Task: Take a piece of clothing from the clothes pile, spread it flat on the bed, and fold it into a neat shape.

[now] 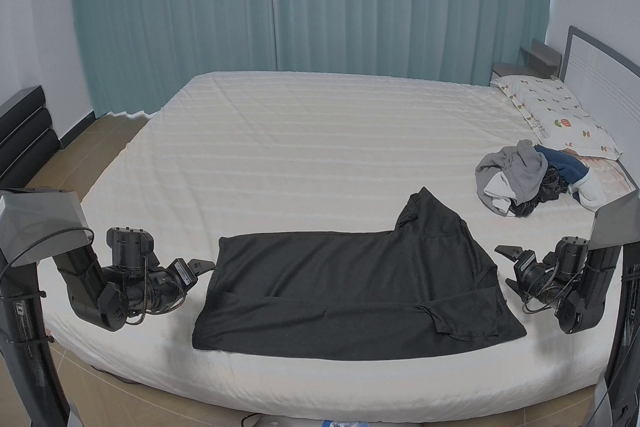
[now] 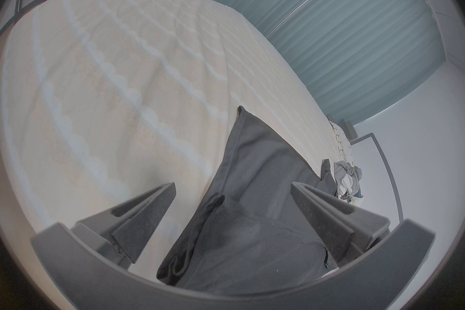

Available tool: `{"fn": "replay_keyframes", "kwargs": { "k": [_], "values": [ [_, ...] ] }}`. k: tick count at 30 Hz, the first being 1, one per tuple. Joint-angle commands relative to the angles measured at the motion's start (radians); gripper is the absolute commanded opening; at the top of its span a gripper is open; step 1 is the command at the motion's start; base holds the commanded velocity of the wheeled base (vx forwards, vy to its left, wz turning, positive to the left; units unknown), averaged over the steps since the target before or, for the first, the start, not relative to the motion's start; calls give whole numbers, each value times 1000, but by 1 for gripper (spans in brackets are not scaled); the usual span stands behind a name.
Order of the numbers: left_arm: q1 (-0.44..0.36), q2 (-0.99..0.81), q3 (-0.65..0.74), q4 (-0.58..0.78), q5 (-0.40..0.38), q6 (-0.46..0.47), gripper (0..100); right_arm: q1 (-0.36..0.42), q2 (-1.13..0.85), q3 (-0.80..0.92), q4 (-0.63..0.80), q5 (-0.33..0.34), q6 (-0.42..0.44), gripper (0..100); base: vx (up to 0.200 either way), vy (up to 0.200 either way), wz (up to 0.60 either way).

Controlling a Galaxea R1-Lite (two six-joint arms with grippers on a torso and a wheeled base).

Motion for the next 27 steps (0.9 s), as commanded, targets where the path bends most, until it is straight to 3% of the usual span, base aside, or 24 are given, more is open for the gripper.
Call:
{"fn": "replay_keyframes", "kwargs": {
  "k": [1,7,12,17,22,24,25,27],
  "values": [
    [-4,4,1,0,0,0,100,0,1,1,-1,1,0,100,0,0,0],
    [-5,13,-17,2,2,-5,100,2,3,2,-1,1,-2,100,0,0,0],
    [-7,16,-97,23,16,-96,100,4,8,2,-2,-1,-2,100,0,0,0],
    [-16,23,-171,85,37,-108,100,4,9,2,-2,-1,-7,100,0,0,0],
    [-65,120,-326,200,155,-92,100,5,11,4,-2,-2,-7,100,0,0,0],
    [-65,120,-326,200,155,-92,100,5,11,4,-2,-2,-7,100,0,0,0],
    [-73,169,-465,229,203,-79,100,10,11,4,-2,-4,-8,100,0,0,0],
    [-80,214,-556,270,201,-79,100,10,11,4,-2,-4,-8,100,0,0,0]
  ]
}}
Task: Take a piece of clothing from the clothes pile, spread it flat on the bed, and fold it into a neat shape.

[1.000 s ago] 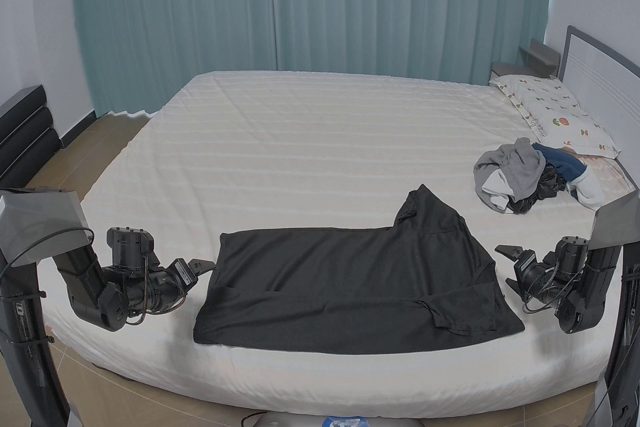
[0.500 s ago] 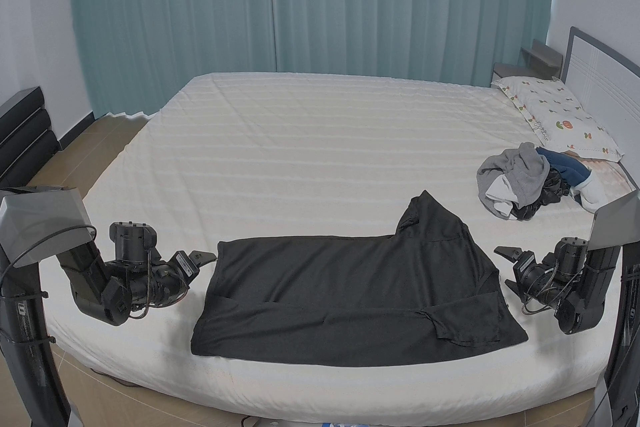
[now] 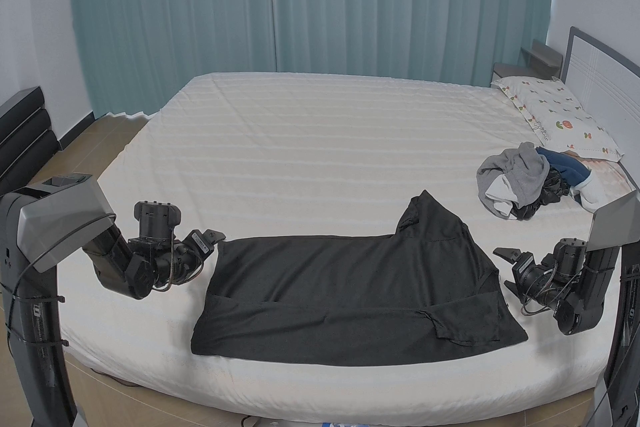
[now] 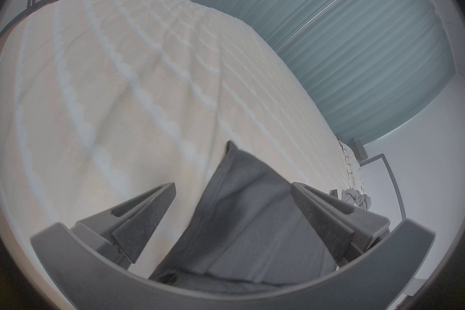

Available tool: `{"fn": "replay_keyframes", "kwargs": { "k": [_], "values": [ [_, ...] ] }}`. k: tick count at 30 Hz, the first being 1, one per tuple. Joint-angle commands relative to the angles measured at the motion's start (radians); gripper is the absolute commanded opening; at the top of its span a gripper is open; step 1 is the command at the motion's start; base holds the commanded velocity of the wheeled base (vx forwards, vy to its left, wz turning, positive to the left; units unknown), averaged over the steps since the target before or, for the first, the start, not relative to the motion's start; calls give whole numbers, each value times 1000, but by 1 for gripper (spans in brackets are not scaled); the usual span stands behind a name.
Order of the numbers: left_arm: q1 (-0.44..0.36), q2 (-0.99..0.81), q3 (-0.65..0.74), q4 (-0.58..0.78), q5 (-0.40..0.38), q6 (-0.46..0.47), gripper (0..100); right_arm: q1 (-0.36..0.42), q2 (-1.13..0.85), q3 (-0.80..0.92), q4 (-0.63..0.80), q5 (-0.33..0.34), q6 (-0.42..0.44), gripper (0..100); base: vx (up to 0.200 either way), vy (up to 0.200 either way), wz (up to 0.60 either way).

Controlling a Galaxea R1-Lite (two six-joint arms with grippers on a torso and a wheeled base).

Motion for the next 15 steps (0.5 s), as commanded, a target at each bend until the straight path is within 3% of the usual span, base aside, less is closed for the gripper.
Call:
{"fn": "replay_keyframes", "kwargs": {
  "k": [1,5,15],
  "values": [
    [-31,138,-257,79,42,14,100,4,2,1,0,-1,-1,100,0,0,0],
    [-39,204,-424,150,44,8,100,4,2,1,0,-1,-1,100,0,0,0],
    [-34,272,-444,141,44,46,100,5,11,-1,0,-1,-13,100,0,0,0]
  ]
}}
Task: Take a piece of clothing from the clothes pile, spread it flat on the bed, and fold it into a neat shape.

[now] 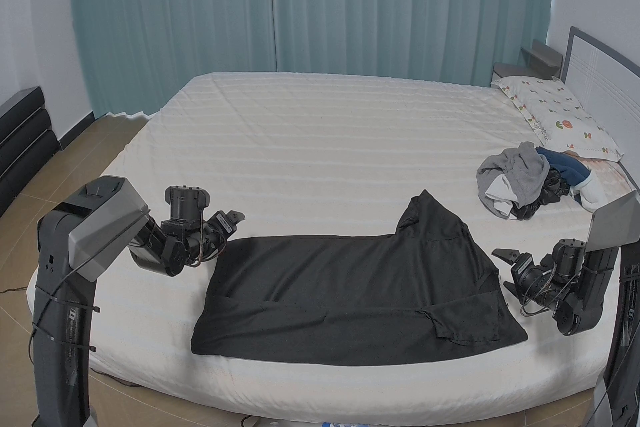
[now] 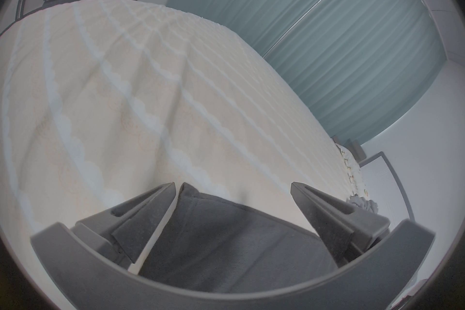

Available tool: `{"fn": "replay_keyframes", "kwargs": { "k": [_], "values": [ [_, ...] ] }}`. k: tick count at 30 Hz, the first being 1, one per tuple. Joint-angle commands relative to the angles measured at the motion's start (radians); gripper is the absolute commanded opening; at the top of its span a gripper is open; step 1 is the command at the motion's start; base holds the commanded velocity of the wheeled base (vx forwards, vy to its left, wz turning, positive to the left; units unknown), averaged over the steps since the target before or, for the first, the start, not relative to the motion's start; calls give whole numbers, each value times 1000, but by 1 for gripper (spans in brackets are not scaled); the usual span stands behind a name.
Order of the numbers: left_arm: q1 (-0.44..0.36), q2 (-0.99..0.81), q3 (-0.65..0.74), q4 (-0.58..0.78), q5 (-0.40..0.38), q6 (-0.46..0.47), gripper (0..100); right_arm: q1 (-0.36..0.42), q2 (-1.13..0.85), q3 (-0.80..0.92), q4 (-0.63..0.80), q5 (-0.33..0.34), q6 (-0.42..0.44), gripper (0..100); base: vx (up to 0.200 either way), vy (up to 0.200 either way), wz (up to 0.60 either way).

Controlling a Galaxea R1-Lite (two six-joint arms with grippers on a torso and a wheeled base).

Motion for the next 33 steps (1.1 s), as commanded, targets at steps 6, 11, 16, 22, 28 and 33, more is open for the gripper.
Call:
{"fn": "replay_keyframes", "kwargs": {
  "k": [6,11,16,22,28,33],
  "values": [
    [-4,32,55,-20,-1,10,100,2,7,0,-1,0,-7,100,0,0,0],
    [-9,31,72,-59,-1,12,100,2,8,0,-1,1,-9,100,0,0,0],
    [-9,31,72,-62,-7,12,0,2,8,-2,-1,1,-12,100,0,0,0],
    [-9,31,72,-70,-7,13,0,2,8,0,-1,1,-12,100,0,0,0],
    [0,31,75,-108,10,7,0,2,8,2,-1,1,-13,100,0,0,0],
    [2,17,113,-125,10,6,0,2,10,0,-1,0,-13,100,0,0,0]
  ]
}}
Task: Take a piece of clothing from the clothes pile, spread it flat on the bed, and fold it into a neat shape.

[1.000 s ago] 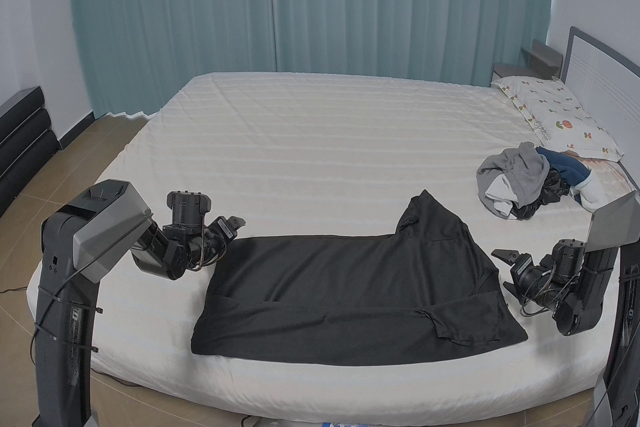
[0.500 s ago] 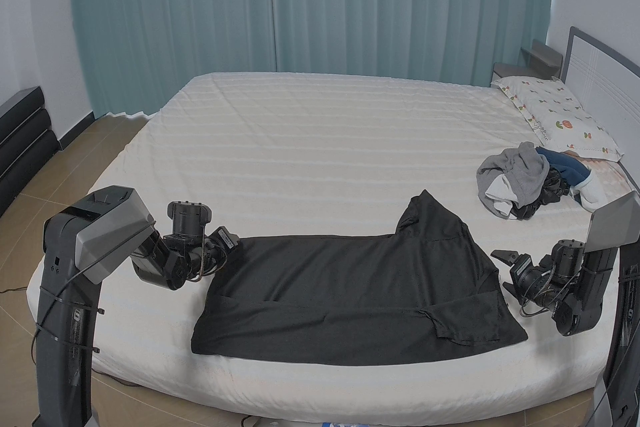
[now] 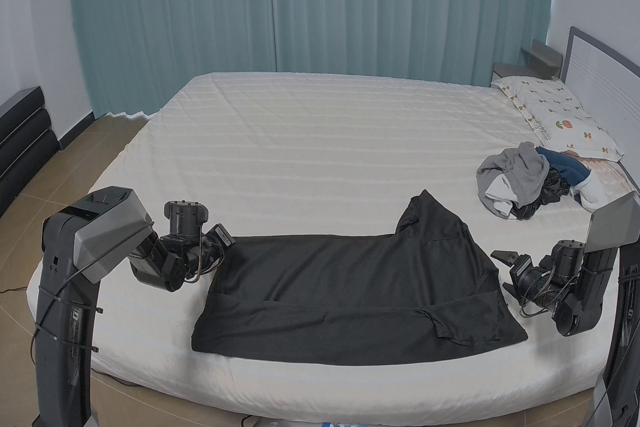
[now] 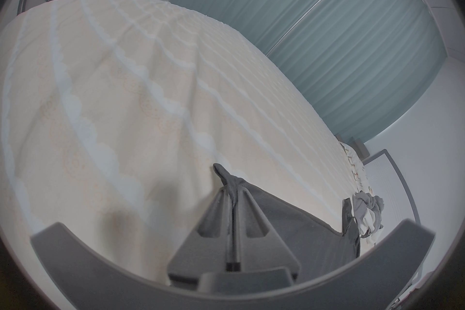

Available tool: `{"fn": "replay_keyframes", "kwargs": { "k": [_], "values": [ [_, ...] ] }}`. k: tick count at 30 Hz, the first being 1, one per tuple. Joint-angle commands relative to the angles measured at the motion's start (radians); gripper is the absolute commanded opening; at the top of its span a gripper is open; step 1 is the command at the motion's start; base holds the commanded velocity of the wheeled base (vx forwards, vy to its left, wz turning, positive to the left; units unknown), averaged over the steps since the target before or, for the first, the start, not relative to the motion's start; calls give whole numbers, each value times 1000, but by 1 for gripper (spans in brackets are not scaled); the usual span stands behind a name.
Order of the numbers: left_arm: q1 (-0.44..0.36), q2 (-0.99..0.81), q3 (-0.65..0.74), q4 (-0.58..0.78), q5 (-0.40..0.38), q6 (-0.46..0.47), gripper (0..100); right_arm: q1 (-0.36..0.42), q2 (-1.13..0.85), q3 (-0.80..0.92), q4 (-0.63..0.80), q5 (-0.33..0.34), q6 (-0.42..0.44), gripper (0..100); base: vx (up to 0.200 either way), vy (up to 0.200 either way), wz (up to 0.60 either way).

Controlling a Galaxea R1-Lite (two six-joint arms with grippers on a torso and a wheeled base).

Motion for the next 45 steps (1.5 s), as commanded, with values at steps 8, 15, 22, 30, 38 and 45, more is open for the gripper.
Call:
{"fn": "replay_keyframes", "kwargs": {
  "k": [8,15,22,30,38,45],
  "values": [
    [5,-21,66,-67,-2,-29,0,24,-35,-47,15,-10,1,100,0,0,0],
    [9,-19,68,-67,-5,-60,0,91,-39,-224,170,-17,-23,100,0,0,0],
    [9,-21,68,-65,-6,-70,0,96,42,-554,460,-103,-114,100,0,0,0],
    [7,-19,68,-65,-6,-72,0,156,223,-865,590,-240,-281,100,0,0,0],
    [18,-30,75,-58,-11,-76,0,150,278,-897,516,-257,-273,100,0,0,0],
    [18,-31,83,-61,-12,-73,0,151,295,-912,483,-208,-266,100,0,0,0]
  ]
}}
